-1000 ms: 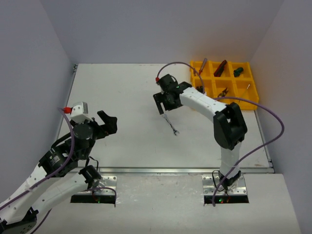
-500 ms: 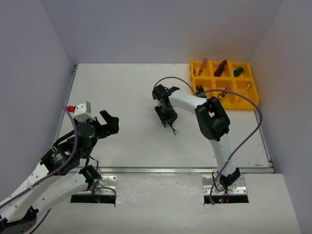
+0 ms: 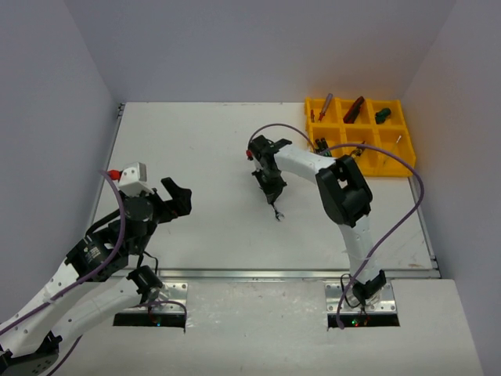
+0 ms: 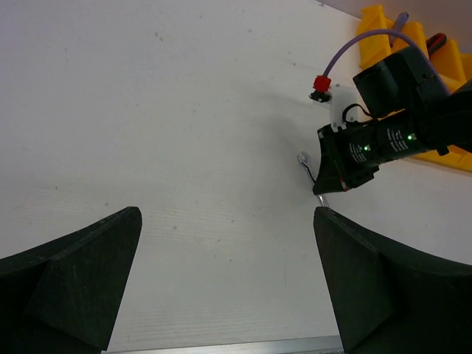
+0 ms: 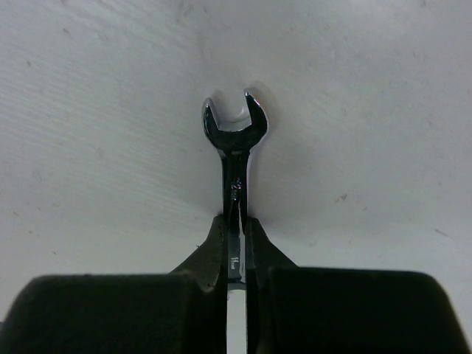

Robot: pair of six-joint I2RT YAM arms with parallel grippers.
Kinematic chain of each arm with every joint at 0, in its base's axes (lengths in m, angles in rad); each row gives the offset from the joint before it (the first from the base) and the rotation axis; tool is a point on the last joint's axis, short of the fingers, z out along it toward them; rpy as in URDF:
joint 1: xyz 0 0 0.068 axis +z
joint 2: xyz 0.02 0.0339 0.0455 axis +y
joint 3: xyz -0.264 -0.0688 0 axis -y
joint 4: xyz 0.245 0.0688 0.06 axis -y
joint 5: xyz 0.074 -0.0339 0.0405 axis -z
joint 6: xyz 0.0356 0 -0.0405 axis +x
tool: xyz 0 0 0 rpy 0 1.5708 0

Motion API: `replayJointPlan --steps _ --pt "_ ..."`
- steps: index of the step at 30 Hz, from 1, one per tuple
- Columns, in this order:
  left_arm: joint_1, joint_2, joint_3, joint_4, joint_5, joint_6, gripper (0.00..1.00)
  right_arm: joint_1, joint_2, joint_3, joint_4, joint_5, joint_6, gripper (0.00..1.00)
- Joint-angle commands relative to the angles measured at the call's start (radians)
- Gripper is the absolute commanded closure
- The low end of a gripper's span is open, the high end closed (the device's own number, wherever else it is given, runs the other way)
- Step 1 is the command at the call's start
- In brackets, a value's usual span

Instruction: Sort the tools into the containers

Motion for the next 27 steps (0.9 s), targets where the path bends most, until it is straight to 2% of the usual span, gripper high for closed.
replayJointPlan --steps 1,6,10,13,17,19,22,27 --pt "0.011 0.013 0.004 0.041 0.007 0.02 0.0 -0.001 -0.176 -0.047 0.045 0.058 0.003 1.0" --pt "0.011 0.0 0.003 0.04 0.009 0.018 0.0 -0.144 -0.337 -0.027 0.028 0.115 0.008 1.0" --pt "0.01 -0.022 0.001 0.044 0.015 0.023 0.0 -0.362 -0.415 -0.003 0.04 0.207 0.026 1.0" --pt "0.011 -0.029 0.001 0.05 0.025 0.027 0.0 -0.568 -0.397 0.062 0.091 0.302 0.059 1.0" --pt "0.011 -0.049 -0.004 0.057 0.034 0.034 0.0 -0.721 -0.359 0.088 0.243 0.452 0.102 1.0" --pt "0.011 -0.056 -0.005 0.057 0.032 0.032 0.0 -0.757 -0.338 0.102 0.281 0.507 0.113 1.0" --pt "0.011 -0.061 -0.005 0.059 0.04 0.036 0.0 -0.786 -0.325 0.046 0.427 0.609 0.098 1.0" --pt "0.01 -0.067 -0.007 0.069 0.056 0.044 0.0 -0.799 -0.306 -0.059 0.618 0.667 0.06 1.0"
